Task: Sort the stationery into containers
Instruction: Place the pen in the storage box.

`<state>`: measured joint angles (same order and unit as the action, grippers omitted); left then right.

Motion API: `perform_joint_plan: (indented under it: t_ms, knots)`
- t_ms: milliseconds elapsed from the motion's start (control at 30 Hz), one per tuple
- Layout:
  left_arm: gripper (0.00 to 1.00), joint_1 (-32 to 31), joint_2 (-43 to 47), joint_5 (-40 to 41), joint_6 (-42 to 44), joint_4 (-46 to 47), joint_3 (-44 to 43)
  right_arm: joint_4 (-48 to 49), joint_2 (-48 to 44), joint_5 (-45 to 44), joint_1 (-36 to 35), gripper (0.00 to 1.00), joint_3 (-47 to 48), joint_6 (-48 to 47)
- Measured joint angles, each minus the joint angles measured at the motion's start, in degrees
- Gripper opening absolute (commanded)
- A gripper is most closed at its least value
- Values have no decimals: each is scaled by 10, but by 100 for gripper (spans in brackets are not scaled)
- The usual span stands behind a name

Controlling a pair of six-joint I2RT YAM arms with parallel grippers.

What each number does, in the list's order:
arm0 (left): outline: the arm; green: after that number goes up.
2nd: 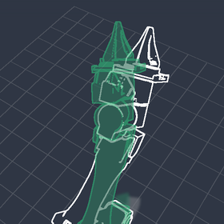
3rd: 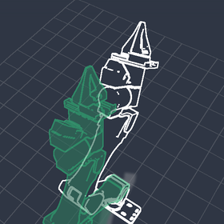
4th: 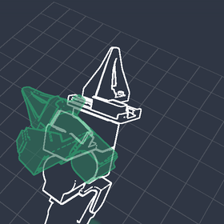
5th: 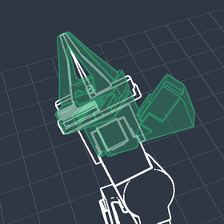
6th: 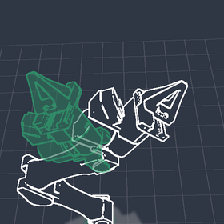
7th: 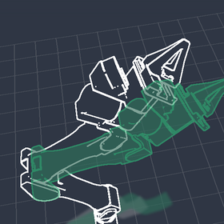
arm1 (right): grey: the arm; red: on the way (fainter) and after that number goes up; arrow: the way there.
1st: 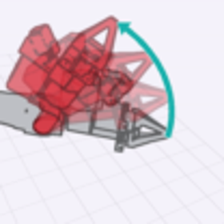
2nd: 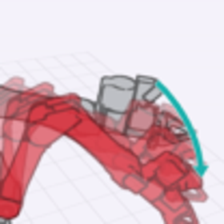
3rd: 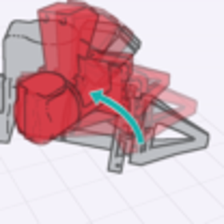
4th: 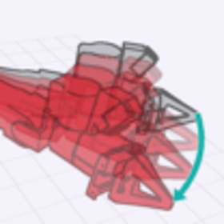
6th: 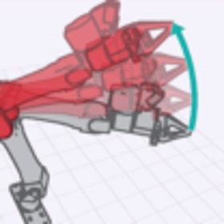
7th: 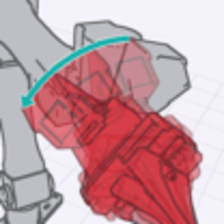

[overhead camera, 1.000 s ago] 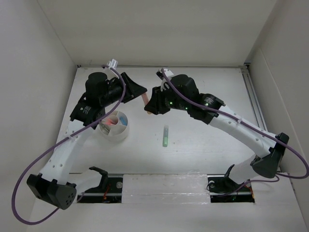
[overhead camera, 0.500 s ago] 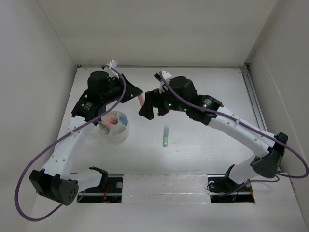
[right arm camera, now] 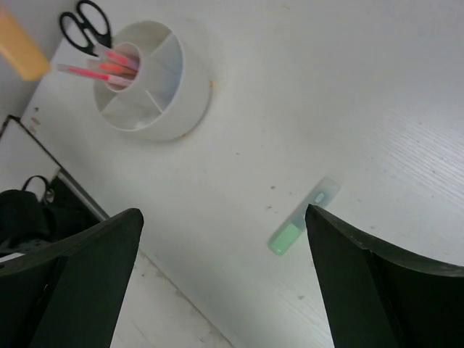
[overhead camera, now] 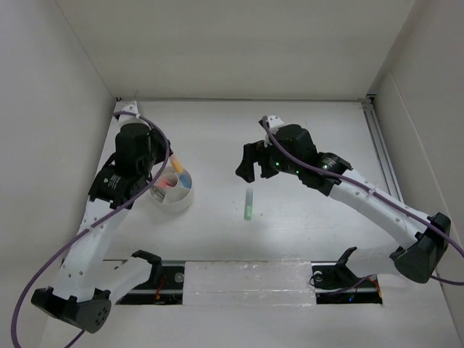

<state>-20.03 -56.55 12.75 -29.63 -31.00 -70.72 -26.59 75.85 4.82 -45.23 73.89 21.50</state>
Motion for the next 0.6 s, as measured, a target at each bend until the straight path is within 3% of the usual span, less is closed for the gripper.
perform_joint_plan:
  t_ms: [167, 467, 600]
  knots:
    - [0, 0, 42, 44, 43, 2, 52, 1, -4, -2, 26, 100, -52, -9]
    - [0, -14, 138, -7, 104, 61, 187, 17, -4, 35, 33, 100, -73, -19]
    - [0, -14, 175, -50, 115, 83, 208, 25, -3, 48, 34, 100, -73, -27]
